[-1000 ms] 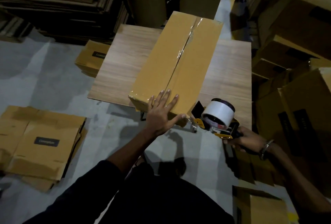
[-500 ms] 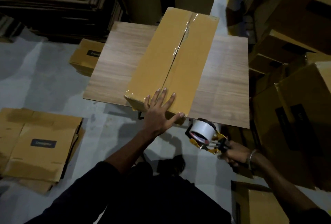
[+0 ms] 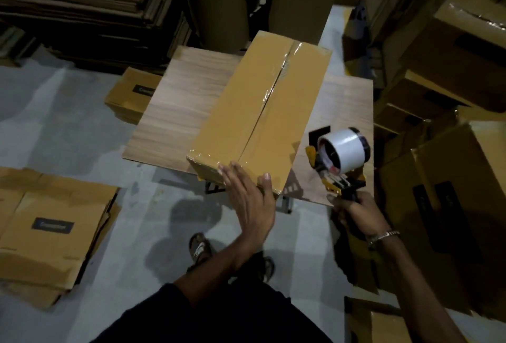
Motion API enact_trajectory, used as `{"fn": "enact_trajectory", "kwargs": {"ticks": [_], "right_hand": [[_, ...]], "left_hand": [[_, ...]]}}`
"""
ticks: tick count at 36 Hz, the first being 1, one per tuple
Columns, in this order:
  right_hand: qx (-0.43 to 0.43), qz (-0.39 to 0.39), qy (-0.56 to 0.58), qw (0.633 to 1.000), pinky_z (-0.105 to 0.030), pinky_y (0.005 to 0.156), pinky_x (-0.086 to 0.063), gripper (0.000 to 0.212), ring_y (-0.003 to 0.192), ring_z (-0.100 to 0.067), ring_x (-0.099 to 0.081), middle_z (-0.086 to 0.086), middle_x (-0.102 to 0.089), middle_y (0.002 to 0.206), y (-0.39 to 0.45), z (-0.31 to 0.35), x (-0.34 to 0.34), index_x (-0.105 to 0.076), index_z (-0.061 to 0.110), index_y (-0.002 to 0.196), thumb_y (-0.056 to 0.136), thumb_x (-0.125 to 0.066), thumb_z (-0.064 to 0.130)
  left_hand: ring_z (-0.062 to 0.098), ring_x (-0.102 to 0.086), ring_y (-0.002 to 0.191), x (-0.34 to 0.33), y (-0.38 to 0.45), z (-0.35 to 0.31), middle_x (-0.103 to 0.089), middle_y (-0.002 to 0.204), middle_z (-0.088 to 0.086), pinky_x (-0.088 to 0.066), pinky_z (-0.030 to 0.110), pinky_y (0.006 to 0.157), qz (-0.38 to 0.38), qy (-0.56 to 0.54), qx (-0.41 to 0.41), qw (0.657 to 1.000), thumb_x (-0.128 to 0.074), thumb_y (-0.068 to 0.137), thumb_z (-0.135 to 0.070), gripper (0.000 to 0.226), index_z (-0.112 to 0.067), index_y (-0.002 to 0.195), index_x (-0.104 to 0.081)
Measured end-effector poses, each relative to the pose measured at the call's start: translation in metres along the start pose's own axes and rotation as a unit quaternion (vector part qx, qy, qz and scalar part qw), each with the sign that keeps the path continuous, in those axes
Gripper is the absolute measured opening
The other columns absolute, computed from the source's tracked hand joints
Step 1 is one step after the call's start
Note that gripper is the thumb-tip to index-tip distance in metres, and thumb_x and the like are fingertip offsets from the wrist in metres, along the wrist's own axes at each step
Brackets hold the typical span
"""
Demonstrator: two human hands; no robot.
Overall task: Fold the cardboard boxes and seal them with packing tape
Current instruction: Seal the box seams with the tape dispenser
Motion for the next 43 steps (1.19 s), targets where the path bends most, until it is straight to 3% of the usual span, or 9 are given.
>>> {"fn": "enact_trajectory", "kwargs": {"ticks": [8,13,17,20,24,31,36,40,43], "right_hand": [[0.132,0.051,0.079,0.987,-0.039,0.075,-0.056,0.014,0.084,-0.032,-0.073,-0.017,-0.076,0.090,0.047,0.074,-0.066,-0.075,0.005,0.094,0.096,-0.073,0.019],[0.142,0.106,0.112,0.978,-0.054,0.107,-0.050,0.047,0.121,-0.036,-0.068,-0.018,-0.074,0.122,0.074,0.082,-0.097,-0.079,0.006,0.112,0.080,-0.088,0.039],[0.132,0.115,0.102,0.979,-0.038,0.100,-0.056,0.024,0.120,-0.025,-0.070,-0.012,-0.076,0.120,0.085,0.079,-0.108,-0.074,0.006,0.116,0.093,-0.072,0.010],[0.137,0.121,0.110,0.977,-0.026,0.088,-0.059,0.030,0.115,-0.022,-0.072,-0.009,-0.077,0.116,0.090,0.076,-0.111,-0.069,-0.002,0.122,0.093,-0.070,0.004],[0.158,0.135,0.072,0.976,-0.038,0.105,-0.053,0.028,0.125,-0.026,-0.066,-0.011,-0.075,0.124,0.094,0.075,-0.108,-0.079,0.016,0.112,0.084,-0.077,0.020],[0.192,0.156,0.063,0.967,-0.044,0.111,-0.048,0.024,0.129,-0.029,-0.063,-0.013,-0.074,0.126,0.100,0.068,-0.103,-0.077,0.013,0.114,0.090,-0.074,0.012],[0.182,0.178,0.056,0.965,-0.038,0.107,-0.051,0.028,0.128,-0.025,-0.065,-0.010,-0.074,0.127,0.105,0.066,-0.100,-0.070,0.000,0.122,0.094,-0.066,-0.004],[0.187,0.177,0.050,0.965,-0.031,0.104,-0.051,0.037,0.129,-0.022,-0.064,-0.006,-0.073,0.129,0.106,0.064,-0.100,-0.066,-0.003,0.129,0.092,-0.066,-0.007],[0.177,0.177,0.043,0.967,-0.037,0.109,-0.050,0.040,0.129,-0.021,-0.063,-0.005,-0.072,0.131,0.108,0.065,-0.102,-0.068,0.004,0.129,0.091,-0.069,-0.006]], "left_hand": [[0.018,0.028,0.157,-0.033,-0.022,-0.018,0.035,0.167,0.008,0.002,0.042,0.131,0.035,-0.154,0.148,0.976,-0.025,0.101,-0.070,0.100,-0.006,0.160,0.024],[0.019,0.015,0.161,-0.043,-0.009,-0.035,0.028,0.171,0.006,0.003,0.033,0.130,-0.017,-0.263,0.187,0.946,-0.018,0.095,-0.079,0.105,-0.009,0.161,0.023],[0.017,0.016,0.160,-0.053,0.004,-0.041,0.031,0.170,0.001,-0.003,0.043,0.131,-0.075,-0.316,0.207,0.923,-0.013,0.091,-0.089,0.107,-0.019,0.160,0.029],[0.014,0.016,0.160,-0.062,0.010,-0.041,0.029,0.171,0.000,-0.004,0.043,0.131,-0.114,-0.337,0.208,0.911,-0.021,0.097,-0.082,0.100,-0.022,0.161,0.027],[0.015,0.008,0.161,-0.061,0.025,-0.033,0.016,0.174,0.006,-0.001,0.028,0.127,-0.166,-0.369,0.231,0.885,-0.033,0.109,-0.056,0.083,-0.017,0.164,0.015],[0.029,-0.022,0.159,-0.044,0.090,0.021,-0.009,0.175,0.013,-0.026,0.054,0.128,-0.263,-0.407,0.230,0.844,-0.029,0.105,-0.071,0.082,-0.025,0.167,-0.004],[0.030,-0.015,0.160,-0.005,0.141,0.047,-0.003,0.175,0.009,-0.017,0.050,0.129,-0.254,-0.459,0.315,0.791,-0.027,0.108,-0.063,0.079,-0.017,0.168,-0.005],[0.034,-0.039,0.150,0.018,0.171,0.072,-0.026,0.170,0.016,-0.036,0.046,0.121,-0.240,-0.494,0.367,0.751,-0.035,0.104,-0.066,0.078,-0.013,0.162,-0.035],[0.034,-0.066,0.118,0.027,0.186,0.086,-0.067,0.136,0.015,-0.056,0.042,0.096,-0.211,-0.503,0.388,0.743,-0.042,0.103,-0.045,0.049,-0.013,0.118,-0.076]]}}
Point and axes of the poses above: each hand's wrist, its own y-axis towards the middle knuckle, its own x-axis out of the back of the hand, z = x × y, the point moved 2 cm from there along y, towards the middle knuckle
